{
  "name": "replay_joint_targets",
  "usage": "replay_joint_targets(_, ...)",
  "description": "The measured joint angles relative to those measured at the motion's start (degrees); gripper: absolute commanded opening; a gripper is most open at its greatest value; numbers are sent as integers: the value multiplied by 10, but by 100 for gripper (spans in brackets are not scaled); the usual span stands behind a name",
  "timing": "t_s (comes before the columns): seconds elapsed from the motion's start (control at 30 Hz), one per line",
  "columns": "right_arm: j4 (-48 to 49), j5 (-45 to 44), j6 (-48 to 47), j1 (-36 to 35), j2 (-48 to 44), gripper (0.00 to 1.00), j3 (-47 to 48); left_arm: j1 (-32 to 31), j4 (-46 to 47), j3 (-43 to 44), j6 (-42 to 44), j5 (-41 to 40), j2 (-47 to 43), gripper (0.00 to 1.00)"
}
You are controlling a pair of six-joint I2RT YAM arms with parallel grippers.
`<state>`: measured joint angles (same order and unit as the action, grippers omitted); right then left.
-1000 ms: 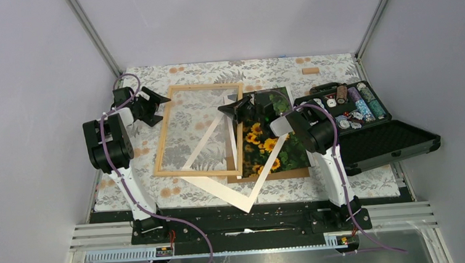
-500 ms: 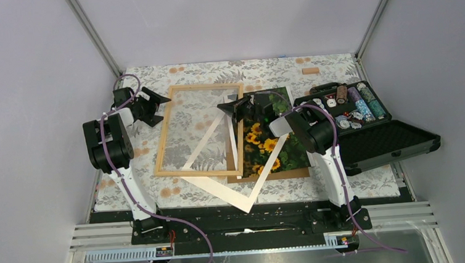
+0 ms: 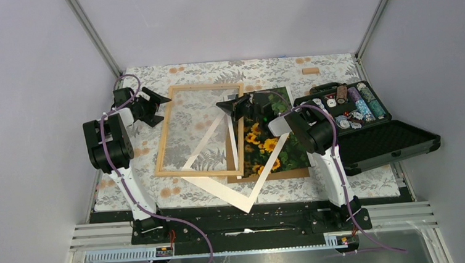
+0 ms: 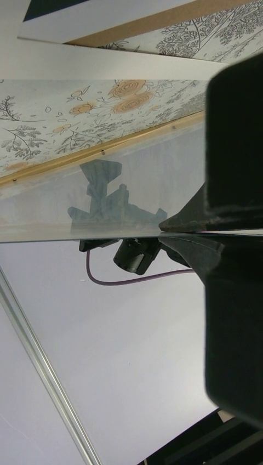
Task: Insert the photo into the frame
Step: Place the photo frame item in the photo frame.
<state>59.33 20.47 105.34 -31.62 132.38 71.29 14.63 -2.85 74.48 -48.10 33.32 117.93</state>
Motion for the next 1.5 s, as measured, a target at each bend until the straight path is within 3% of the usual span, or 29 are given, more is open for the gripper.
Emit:
replay_joint_targets(0.17, -9, 1, -20, 0, 0, 33, -3, 0, 0, 0, 0, 0, 0, 98)
replay_joint_targets(0.53, -147, 33, -195, 0, -25, 46, -19, 0, 0, 0, 0, 0, 0, 98)
replay_joint_targets(0.83, -171, 69, -256, -1, -74, 48, -49, 0, -1, 0, 0, 3, 0, 98)
replay_joint_targets(1.3, -132, 103, -234, 0, -76, 48, -100, -9, -17, 0, 17, -7, -6, 98)
replay_joint_targets(1.4, -120, 106, -219, 0, -76, 45, -115, -9, -17, 0, 17, -7, -6, 98)
replay_joint_targets(1.5, -104, 107, -196, 0, -76, 33, -123, -9, -17, 0, 17, -8, -6, 98)
